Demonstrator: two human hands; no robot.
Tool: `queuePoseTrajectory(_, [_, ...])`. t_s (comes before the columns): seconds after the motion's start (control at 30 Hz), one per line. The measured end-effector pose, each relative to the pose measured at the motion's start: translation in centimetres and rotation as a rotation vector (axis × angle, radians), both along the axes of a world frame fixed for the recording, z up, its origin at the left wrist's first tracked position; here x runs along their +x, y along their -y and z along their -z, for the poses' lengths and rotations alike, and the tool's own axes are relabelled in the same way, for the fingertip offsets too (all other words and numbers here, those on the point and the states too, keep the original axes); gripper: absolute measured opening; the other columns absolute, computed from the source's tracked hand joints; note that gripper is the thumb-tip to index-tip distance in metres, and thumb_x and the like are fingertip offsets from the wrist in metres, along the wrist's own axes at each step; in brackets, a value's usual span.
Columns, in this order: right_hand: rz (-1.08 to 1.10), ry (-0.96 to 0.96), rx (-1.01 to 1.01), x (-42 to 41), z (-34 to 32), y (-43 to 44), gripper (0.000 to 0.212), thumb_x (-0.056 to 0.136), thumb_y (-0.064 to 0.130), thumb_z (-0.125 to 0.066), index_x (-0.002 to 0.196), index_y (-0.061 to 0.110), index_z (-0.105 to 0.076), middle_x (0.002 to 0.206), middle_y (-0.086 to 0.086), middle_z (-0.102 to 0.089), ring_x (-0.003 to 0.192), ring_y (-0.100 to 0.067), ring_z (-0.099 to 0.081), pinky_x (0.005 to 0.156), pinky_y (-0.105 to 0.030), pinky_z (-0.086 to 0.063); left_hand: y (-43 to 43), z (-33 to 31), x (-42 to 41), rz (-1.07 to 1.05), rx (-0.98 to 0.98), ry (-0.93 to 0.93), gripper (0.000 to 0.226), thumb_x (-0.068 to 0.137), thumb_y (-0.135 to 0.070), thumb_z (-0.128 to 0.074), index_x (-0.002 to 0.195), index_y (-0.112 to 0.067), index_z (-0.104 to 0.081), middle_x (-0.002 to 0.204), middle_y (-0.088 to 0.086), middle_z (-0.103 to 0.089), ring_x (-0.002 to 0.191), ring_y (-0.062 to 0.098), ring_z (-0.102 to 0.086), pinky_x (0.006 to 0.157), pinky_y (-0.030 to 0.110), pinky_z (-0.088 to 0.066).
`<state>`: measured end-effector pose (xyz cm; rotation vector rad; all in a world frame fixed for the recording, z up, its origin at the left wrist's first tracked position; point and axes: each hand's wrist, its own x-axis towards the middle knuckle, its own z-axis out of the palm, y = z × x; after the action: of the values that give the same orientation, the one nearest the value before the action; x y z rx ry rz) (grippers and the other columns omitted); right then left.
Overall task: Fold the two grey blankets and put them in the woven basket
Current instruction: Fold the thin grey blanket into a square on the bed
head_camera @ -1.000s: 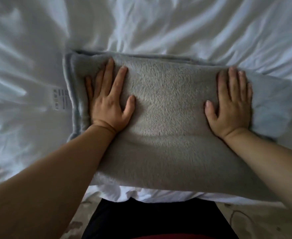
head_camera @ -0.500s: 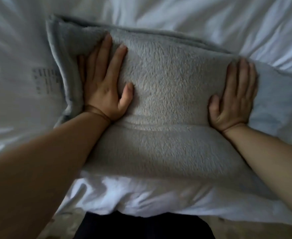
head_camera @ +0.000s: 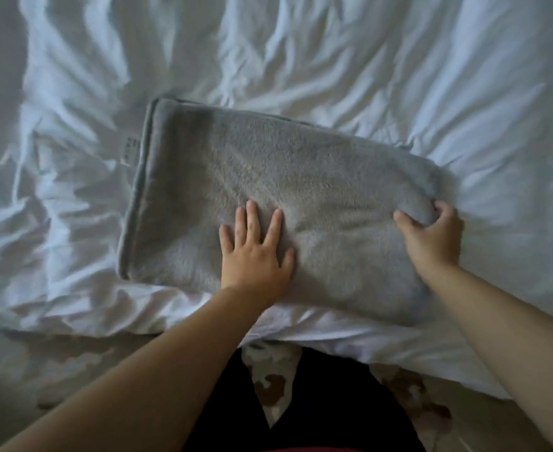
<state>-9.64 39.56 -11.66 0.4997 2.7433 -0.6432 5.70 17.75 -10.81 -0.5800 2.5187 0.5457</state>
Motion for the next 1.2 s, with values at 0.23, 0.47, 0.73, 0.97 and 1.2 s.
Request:
queuePoseTrajectory(0.23, [0.411, 0.637, -0.733, -2.3, -0.3, -1.1, 0.034, 0.079, 0.037, -0.072, 0.102, 0.013, -0.071, 0.096, -0.008, -0.075, 0.091, -0.026, -0.068, 0.083, -0.044, -0.053, -4.4, -1.6, -0.8, -0.181, -0.019, 0.093, 0.064, 0.096, -0.045, -0.029, 0.152, -0.030, -0.004, 0.160, 0.013, 0.011, 0.147, 0.030, 0.013, 0.115, 0.052, 0.009])
queuePoseTrajectory(0.47, [0.259, 0.886, -0.803, -4.4, -5.5, -0.4, 0.022, 0.086, 0.028, -0.059, 0.097, 0.012, -0.069, 0.085, -0.011, -0.076, 0.089, -0.029, -0.066, 0.071, -0.038, -0.048, -8.3, -4.3, -2.7, -0.113, 0.180, 0.106, 0.058, 0.094, -0.041, -0.041, 0.149, -0.038, -0.022, 0.162, 0.002, 0.000, 0.148, 0.023, 0.004, 0.117, 0.045, 0.001])
queuePoseTrajectory(0.73, [0.140, 0.895, -0.847, -4.0, -11.0, 4.7, 0.019, 0.088, 0.022, -0.057, 0.093, 0.008, -0.068, 0.080, -0.010, -0.075, 0.075, -0.025, -0.070, 0.067, -0.036, -0.052, -7.9, -4.0, -2.4, -0.595, 0.542, -0.058, 0.058, 0.089, -0.016, -0.051, 0.143, -0.032, -0.039, 0.159, -0.005, -0.017, 0.147, 0.012, -0.008, 0.117, 0.035, 0.003])
queuePoseTrajectory(0.97, [0.056, 0.955, -0.702, -1.3, -14.5, 17.2, 0.018, 0.089, 0.024, -0.057, 0.079, 0.009, -0.060, 0.068, -0.012, -0.066, 0.080, -0.029, -0.061, 0.081, -0.041, -0.052, -4.5, -5.8, -0.6, -1.254, 1.058, -0.369, 0.028, 0.091, -0.011, -0.054, 0.099, -0.028, -0.075, 0.098, -0.012, -0.074, 0.097, 0.008, -0.065, 0.083, 0.017, -0.052])
queuePoseTrajectory(1.2, [-0.554, 1.073, -0.565, 4.1, -11.8, 26.9, 0.031, 0.096, 0.029, -0.042, 0.123, 0.021, -0.055, 0.141, -0.006, -0.050, 0.126, -0.021, -0.049, 0.080, -0.030, -0.039, 2.3, -6.9, 5.3, -2.084, 1.007, -0.849, 0.036, 0.092, -0.058, -0.042, 0.092, -0.030, -0.064, 0.074, -0.009, -0.072, 0.067, 0.012, -0.069, 0.053, 0.023, -0.050])
